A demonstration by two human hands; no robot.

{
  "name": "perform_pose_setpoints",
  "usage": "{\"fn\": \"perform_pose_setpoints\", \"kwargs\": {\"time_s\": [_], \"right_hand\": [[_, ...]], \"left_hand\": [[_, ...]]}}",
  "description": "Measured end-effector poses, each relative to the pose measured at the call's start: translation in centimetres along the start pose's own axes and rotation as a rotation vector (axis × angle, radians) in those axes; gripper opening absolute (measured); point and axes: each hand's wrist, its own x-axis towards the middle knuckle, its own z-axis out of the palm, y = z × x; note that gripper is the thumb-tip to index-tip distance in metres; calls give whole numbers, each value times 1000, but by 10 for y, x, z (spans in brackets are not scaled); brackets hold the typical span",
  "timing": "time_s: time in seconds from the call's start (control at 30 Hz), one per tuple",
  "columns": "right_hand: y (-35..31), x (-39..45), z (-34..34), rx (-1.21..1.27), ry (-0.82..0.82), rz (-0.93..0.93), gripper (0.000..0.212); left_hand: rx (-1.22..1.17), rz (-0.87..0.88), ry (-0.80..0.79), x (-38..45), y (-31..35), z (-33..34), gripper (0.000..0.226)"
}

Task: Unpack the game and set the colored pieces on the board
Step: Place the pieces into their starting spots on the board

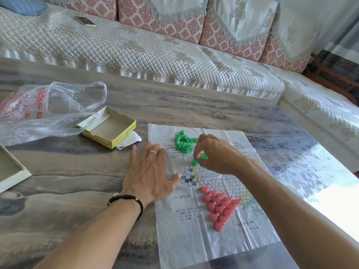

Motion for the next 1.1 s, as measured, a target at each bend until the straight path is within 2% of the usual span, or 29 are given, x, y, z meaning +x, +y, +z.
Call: {"fn": "perform_pose_setpoints", "kwargs": {"time_s": [0.3, 0.5, 0.63, 0.77, 0.93, 1.1], "right_hand": [[-1, -1, 1, 9, -28, 26, 18], [7, 14, -3, 195, 132, 114, 19], [10, 30, 2, 258, 155, 211, 20], [9, 46, 9, 214, 107, 298, 21], [7, 53, 8, 247, 30, 298, 8], [10, 44, -2, 258, 7, 268, 23]], "left_hand": [[-11, 4, 12, 0, 0, 0, 74], [-24, 5, 9, 0, -1, 0, 77], [-30, -7, 6, -1, 0, 0, 81], [-22, -7, 6, 0, 1, -1, 82], [-18, -6, 9, 0, 0, 0, 81], [-7, -7, 3, 0, 1, -1, 85]]}}
